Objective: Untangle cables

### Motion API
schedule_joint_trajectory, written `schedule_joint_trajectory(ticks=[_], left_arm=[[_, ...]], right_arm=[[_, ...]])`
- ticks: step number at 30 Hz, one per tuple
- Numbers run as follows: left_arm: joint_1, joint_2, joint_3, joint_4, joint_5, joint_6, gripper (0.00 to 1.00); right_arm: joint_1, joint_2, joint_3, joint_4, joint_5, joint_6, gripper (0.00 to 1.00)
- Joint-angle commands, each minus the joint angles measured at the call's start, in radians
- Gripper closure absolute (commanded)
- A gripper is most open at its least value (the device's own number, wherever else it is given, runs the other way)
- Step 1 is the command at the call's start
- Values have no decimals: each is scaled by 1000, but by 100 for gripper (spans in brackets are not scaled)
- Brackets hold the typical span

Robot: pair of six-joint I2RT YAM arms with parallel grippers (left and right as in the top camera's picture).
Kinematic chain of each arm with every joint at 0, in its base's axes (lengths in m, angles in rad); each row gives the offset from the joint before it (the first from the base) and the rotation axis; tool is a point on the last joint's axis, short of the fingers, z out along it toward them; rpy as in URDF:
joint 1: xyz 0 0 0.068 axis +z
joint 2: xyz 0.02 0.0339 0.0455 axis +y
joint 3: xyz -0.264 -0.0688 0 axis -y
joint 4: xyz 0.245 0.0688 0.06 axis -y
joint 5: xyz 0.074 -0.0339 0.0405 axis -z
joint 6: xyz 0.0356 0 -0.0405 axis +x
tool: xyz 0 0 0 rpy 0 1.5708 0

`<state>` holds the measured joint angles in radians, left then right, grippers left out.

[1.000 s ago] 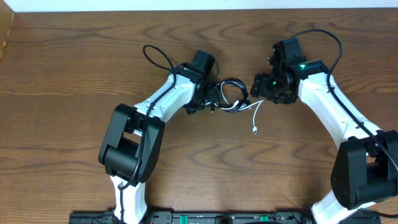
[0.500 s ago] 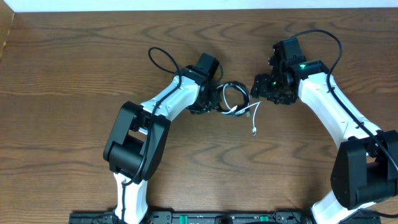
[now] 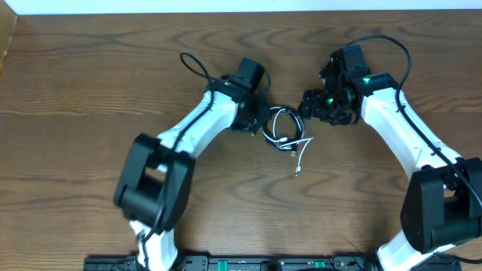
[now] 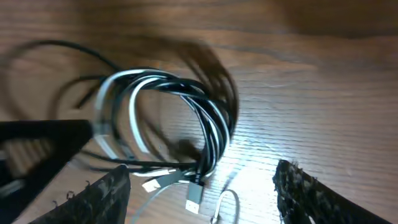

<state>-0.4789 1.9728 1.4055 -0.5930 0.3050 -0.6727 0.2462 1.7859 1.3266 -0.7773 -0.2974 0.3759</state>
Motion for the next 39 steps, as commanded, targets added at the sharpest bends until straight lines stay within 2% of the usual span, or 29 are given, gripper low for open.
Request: schedule_joint_trajectory(ticks=[1,12,17,23,28,33,39], left_arm=[[1,-148,10,37,105,44,92],[4,-284,10,88,202,5,92],[38,-288,10,124,339,-48,93],[77,-288,10,200,499,-105,93],[82,-288,10,280,618,-174,93],[87,-290,10,352,710,-227,93],[163,-317,10,379,724,-231,92]], right_arm=[[7,-17,6,2,-53,-41,28],[17,-16,3,46,-103,-41,28],[17,-16,2,84,-203,-41,28],[24,-7,-6,103,-211,-39,26],[30,55,-6,153,-210,36,26],[27,136,-6,171,-163,85,31],[10,215,-6,154,-124,126,31]])
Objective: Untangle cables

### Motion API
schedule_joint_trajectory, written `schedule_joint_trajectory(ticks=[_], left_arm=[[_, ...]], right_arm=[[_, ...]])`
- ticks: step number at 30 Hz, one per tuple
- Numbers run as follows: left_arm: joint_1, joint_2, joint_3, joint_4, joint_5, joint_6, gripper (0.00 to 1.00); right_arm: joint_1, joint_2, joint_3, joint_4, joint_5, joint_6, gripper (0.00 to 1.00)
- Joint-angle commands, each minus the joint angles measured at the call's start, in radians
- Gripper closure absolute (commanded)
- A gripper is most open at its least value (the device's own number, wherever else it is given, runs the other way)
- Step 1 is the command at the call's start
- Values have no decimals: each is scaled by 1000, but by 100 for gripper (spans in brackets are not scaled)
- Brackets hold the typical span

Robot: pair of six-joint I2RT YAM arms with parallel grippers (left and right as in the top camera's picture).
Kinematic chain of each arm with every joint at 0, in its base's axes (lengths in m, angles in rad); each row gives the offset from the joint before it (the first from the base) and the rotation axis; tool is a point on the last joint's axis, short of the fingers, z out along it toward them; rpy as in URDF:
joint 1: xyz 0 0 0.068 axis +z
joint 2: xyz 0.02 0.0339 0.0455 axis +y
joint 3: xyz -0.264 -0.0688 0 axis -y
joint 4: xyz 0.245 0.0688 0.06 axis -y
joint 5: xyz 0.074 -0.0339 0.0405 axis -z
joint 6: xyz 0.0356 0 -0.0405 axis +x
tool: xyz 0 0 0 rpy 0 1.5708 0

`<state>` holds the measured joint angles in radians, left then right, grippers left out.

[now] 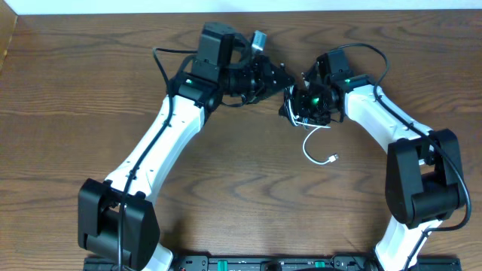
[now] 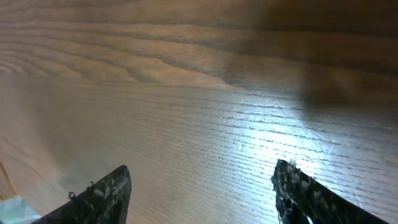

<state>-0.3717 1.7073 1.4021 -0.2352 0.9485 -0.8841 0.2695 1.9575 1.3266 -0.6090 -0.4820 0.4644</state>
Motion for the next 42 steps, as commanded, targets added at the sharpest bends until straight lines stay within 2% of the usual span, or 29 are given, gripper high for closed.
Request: schedule_joint_trajectory(ticks=[1,7,17,23,28,32,36,42], left_arm=[[74,-58,14,21,80,-19,93],[188,-101,14,21,80,-19,92],[357,-174,14,21,80,-15,92],[373,-179,14,11,89,3,92],[351,-179,14,-62,79,97,93],[314,-179,14,-208,-28,200,93],[250,-179,14,-346,-210,294,92],[127,-171,13,-416,-413,367,92]], right_arm=[[-18,49,-6,-16,61,37,31],[-40,57,-6,-31,74,36,30],[-43,57,-7,-117,213,35,28],[-43,57,-7,-125,218,27,29],[-42,57,-6,-122,203,14,30],[-48,34,-4,-106,121,-55,26],[-50,-39,-4,-109,125,-76,26],[-54,-122,-4,-134,139,-75,37]])
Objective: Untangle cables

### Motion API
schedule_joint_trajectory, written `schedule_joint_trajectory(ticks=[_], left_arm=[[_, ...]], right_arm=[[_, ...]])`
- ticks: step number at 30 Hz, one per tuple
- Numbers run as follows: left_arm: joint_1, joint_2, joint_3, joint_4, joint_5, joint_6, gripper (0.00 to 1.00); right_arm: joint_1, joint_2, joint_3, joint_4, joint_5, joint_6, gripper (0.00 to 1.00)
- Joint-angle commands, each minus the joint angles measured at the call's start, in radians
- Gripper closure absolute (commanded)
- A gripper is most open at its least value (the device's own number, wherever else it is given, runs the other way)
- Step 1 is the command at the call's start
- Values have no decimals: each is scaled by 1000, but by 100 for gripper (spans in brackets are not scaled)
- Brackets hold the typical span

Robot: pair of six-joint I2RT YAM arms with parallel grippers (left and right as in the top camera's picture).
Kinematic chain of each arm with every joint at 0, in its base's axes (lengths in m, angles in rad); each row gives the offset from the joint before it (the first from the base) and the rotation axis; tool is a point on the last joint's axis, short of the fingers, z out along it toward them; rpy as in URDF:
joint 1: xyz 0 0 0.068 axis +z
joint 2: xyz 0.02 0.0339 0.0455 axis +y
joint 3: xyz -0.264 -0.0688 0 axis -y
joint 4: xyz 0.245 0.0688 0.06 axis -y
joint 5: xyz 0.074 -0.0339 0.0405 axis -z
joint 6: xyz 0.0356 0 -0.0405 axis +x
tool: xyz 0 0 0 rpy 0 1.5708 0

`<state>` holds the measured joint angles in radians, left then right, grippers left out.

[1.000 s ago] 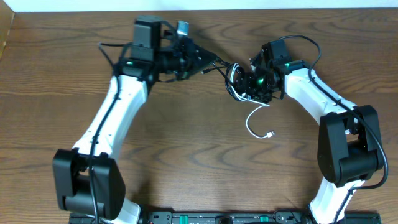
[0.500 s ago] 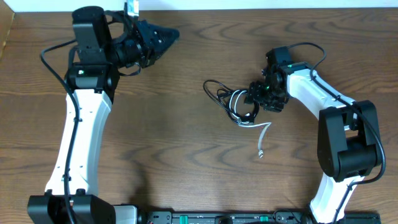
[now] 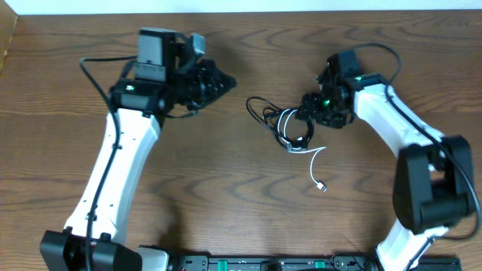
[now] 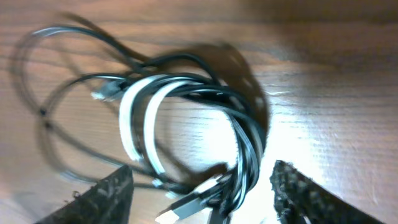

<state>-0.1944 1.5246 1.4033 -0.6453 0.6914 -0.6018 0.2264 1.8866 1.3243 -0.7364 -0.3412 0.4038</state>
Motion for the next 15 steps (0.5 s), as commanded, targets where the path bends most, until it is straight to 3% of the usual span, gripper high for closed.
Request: schedule_joint_trajectory(ticks=[1,6,15], left_arm=[[-70,16,12,-5,-170,95,91],[-167,71,12,-4,-267,113,88],[-289,301,12,184,-300,325,60]], right_arm=[[-15,-51,-2,-13,-2,-7,40],[-70,-51,-2,-26,-8,0,43],[-199,-54,-2,-75,-99,-68,35]])
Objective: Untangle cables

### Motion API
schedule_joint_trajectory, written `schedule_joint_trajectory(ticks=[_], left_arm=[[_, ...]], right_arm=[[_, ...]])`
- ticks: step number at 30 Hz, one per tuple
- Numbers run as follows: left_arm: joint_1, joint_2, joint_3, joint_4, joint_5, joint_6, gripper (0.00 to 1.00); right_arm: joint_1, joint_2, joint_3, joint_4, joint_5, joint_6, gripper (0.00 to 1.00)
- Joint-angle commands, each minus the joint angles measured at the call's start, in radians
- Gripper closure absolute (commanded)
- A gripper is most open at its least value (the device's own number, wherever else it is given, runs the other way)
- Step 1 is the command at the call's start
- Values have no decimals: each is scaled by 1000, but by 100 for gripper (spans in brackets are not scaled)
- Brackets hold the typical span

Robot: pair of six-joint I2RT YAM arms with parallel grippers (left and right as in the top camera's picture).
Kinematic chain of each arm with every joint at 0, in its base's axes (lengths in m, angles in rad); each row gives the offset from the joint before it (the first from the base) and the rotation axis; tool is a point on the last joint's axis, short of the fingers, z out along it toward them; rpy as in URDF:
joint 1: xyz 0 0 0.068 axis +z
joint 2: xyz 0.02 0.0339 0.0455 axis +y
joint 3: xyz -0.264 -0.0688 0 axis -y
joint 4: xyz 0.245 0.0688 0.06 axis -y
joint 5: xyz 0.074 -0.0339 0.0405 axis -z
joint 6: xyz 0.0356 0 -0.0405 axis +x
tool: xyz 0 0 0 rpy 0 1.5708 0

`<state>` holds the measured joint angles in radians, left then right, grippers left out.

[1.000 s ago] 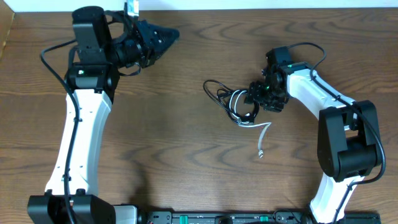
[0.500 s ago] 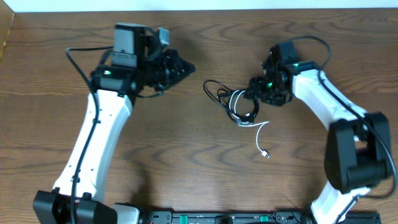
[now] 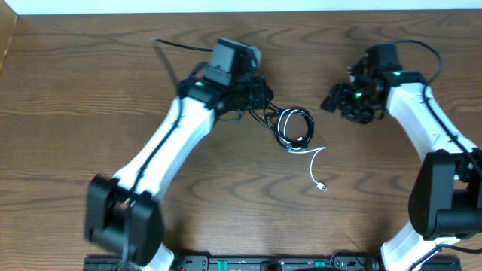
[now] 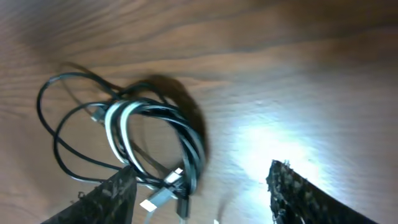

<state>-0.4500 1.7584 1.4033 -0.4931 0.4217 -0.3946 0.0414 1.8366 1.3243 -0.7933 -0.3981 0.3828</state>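
Note:
The cable tangle (image 3: 291, 126) is a knot of black and white loops lying at the table's middle. A white cable tail (image 3: 316, 164) runs out of it to a plug toward the front. My left gripper (image 3: 258, 96) sits at the tangle's upper left edge, over thin black loops; its jaws are hidden. My right gripper (image 3: 332, 101) is a short way to the right of the tangle. In the right wrist view the right gripper (image 4: 200, 167) is open, the tangle (image 4: 155, 140) lying beyond its fingertips (image 4: 118, 186) with nothing between them.
The brown wooden table (image 3: 90, 90) carries only the cables. Its far edge meets a white strip at the top. A black rail (image 3: 248, 263) runs along the front edge between the two arm bases.
My left gripper has come from the upper left of the table to the tangle's left edge. My right gripper has moved to the right, away from the tangle, and stays open.
First both grippers flanked the tangle at the table's middle. Then both were farther back with the tangle between them, white tail hanging. Later the tangle lay on the table with a black loop spread left and my left gripper far off. Now it is back beside it.

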Motion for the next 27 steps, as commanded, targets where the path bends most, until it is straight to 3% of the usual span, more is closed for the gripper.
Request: schedule_joint_trajectory(ticks=[1,3,6,12,27], left_arm=[[-43,85,12,47,-30,132,57],[-66,122,12,79,-31,153,48],[-96,166,12,108,-32,206,43],[-138,251,12,116,-182,245,40],[-159,340,12,172,-250,245,43]], right_arm=[[-16,-4,-2,-27,-42,-57,34],[-16,-4,-2,-42,-30,-76,33],[-14,-4,-2,-55,-21,-82,30],[-13,-4,-2,-72,-20,-93,28],[-13,-4,-3,-91,-19,-138,25]])
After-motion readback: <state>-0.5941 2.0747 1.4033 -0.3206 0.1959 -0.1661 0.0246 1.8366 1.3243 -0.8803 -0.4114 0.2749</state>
